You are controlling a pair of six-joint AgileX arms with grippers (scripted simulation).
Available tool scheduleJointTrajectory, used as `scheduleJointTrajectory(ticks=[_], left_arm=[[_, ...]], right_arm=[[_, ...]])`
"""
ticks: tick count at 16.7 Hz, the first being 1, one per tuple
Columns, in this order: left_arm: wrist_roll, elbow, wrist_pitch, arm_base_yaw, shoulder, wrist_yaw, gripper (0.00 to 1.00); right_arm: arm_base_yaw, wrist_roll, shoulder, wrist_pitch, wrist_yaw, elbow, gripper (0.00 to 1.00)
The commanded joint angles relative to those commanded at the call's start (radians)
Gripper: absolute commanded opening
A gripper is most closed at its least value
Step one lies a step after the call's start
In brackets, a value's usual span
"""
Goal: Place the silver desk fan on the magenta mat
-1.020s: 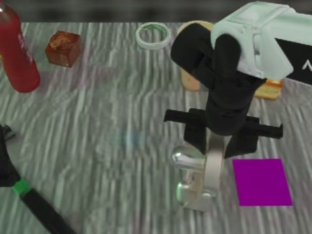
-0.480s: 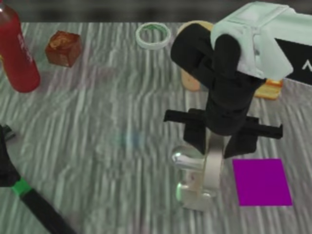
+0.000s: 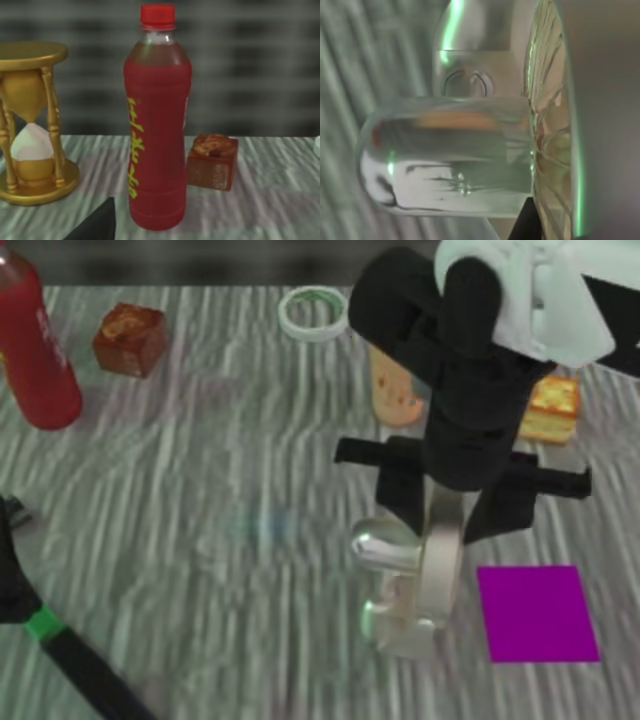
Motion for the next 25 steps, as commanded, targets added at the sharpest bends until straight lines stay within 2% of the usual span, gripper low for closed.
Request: scheduleJointTrajectory(ticks=[3,8,11,14,22,25], left_arm=[[0.000,0.000,0.000,0.000,0.000,0.000,1.00],[0.000,0.000,0.000,0.000,0.000,0.000,1.00],[0.000,0.000,0.000,0.000,0.000,0.000,1.00],[0.000,0.000,0.000,0.000,0.000,0.000,1.00],[0.000,0.000,0.000,0.000,0.000,0.000,1.00],[0.000,0.000,0.000,0.000,0.000,0.000,1.00]], right_arm=[[0.003,-0.003,-0.005,-0.064,0.000,0.062,0.00],[-0.002,0.000,-0.003,-0.064,0.000,0.061,0.00],[-0.015,0.067,-0.018,-0.067,0.000,0.042,0.00],[-0.045,0.230,-0.057,-0.068,0.001,0.000,0.00],[-0.164,0.882,-0.225,-0.056,0.003,-0.185,0.00],[-0.202,1.051,-0.285,-0.045,0.004,-0.248,0.00]])
